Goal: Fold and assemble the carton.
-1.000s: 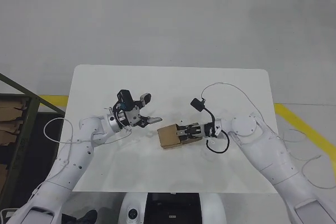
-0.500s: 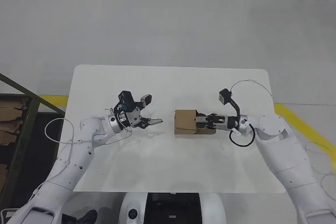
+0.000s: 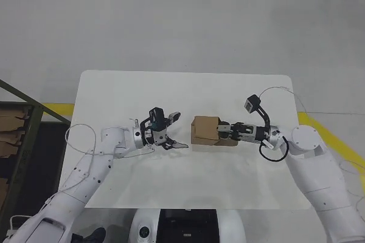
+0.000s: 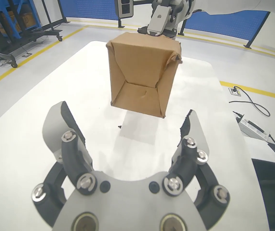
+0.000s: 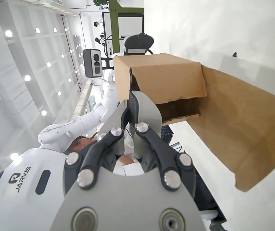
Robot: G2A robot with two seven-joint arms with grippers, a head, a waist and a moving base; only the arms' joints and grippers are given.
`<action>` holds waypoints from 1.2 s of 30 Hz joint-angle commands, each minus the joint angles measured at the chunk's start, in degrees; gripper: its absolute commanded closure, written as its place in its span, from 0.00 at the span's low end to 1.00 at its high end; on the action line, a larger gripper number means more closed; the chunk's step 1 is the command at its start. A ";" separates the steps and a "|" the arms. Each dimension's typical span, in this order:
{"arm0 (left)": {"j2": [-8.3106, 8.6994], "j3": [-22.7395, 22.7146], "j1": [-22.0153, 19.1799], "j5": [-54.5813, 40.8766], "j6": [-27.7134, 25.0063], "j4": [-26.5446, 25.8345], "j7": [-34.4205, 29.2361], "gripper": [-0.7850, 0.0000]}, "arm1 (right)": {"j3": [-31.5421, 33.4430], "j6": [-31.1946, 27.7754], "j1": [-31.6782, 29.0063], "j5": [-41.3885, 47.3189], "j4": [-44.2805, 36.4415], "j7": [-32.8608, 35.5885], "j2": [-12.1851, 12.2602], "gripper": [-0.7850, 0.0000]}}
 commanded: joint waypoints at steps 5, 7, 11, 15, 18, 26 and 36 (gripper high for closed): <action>-0.80 3.43 -2.28 1.20 -1.49 0.16 0.05 0.02 | -0.82 -0.79 -0.37 -1.18 -0.36 -0.53 -0.01 1.00; -1.08 4.23 -3.01 1.02 -1.59 0.24 0.12 0.01 | -1.05 -1.06 -0.35 -1.47 -0.20 -0.83 -0.03 1.00; -1.52 5.54 -4.16 0.90 -1.70 0.43 -0.04 0.01 | -1.56 -1.68 -0.21 -2.40 -0.17 -0.68 -0.02 1.00; -1.79 6.27 -4.96 0.86 -1.78 0.86 -0.24 0.02 | -1.87 -1.77 -0.08 -3.27 -0.17 -0.99 0.01 1.00; -1.91 6.55 -5.34 0.79 -1.91 1.15 -0.44 0.03 | -2.18 -1.88 0.01 -3.62 -0.29 -0.78 0.02 1.00; -2.20 7.25 -5.95 0.28 -1.91 1.75 -1.48 0.26 | -2.91 -1.93 0.24 -3.76 -0.55 -1.05 -0.03 1.00; -2.33 7.39 -6.09 -0.13 -1.81 2.08 -1.83 0.38 | -3.30 -2.02 0.41 -3.82 -0.65 -1.39 -0.01 1.00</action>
